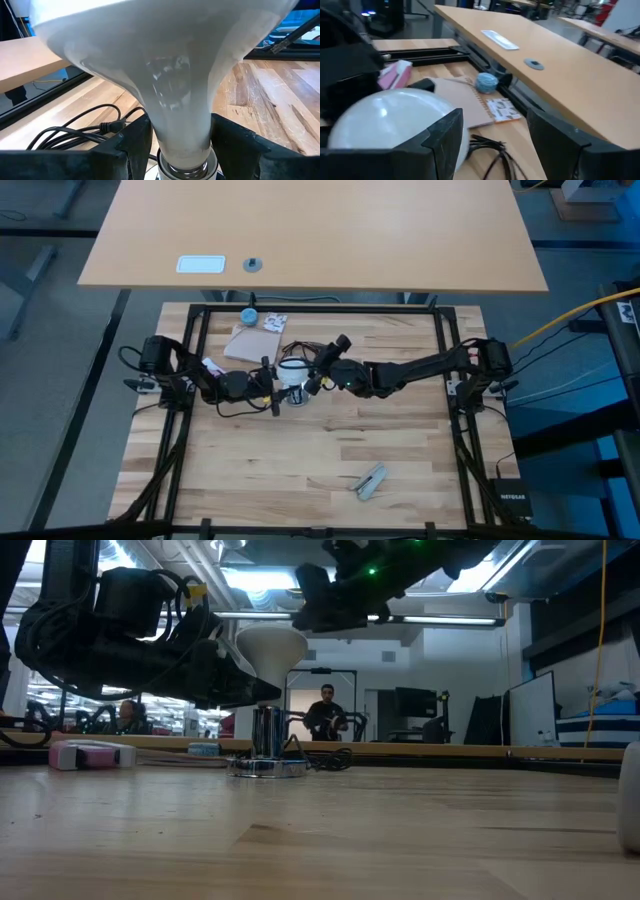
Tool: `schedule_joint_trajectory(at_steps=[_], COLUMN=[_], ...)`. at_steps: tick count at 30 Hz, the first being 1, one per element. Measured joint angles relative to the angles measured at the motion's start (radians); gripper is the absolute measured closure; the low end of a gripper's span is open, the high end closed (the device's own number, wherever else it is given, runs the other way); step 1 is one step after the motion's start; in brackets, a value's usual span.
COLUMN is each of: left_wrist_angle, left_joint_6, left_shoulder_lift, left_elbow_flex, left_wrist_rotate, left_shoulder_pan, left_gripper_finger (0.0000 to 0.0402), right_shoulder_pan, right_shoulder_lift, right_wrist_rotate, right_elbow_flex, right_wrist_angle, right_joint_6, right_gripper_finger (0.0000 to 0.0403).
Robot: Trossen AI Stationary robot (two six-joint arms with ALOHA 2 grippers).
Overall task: Screw lightbulb
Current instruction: Insert the light bulb into the lamp
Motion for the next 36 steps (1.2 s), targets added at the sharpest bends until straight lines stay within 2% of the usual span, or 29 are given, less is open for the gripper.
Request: schedule_joint_trajectory(at_steps=[7, 11, 19, 36], left_wrist_angle=[0.0, -0.001, -0.001, -0.013], left_joint_6=[0.0, 0.001, -0.002, -0.025], left_shoulder_lift=[0.0, 0.0, 0.0, 0.0], left_elbow_flex=[0.0, 0.0, 0.0, 0.0], left_wrist_rotate=[0.0, 0.0, 0.0, 0.0], left_shoulder_pan=[0.0, 0.0, 0.0, 0.0], left_gripper_finger=[0.0218, 0.0218, 0.0218, 0.0218], right_shoulder_pan=[0.001, 0.002, 0.002, 0.002], right_shoulder_lift=[0.0, 0.022, 0.086, 0.094], right_wrist_rotate=[-0.075, -0.084, -0.111, -0.174], right_elbow_flex=[0.0, 0.0, 0.002, 0.002], right_wrist_angle=[0.009, 0.031, 0.158, 0.168], right_joint_6=[0.005, 0.006, 0.009, 0.003], right_gripper_finger=[0.0178, 0.0178, 0.0178, 0.0178])
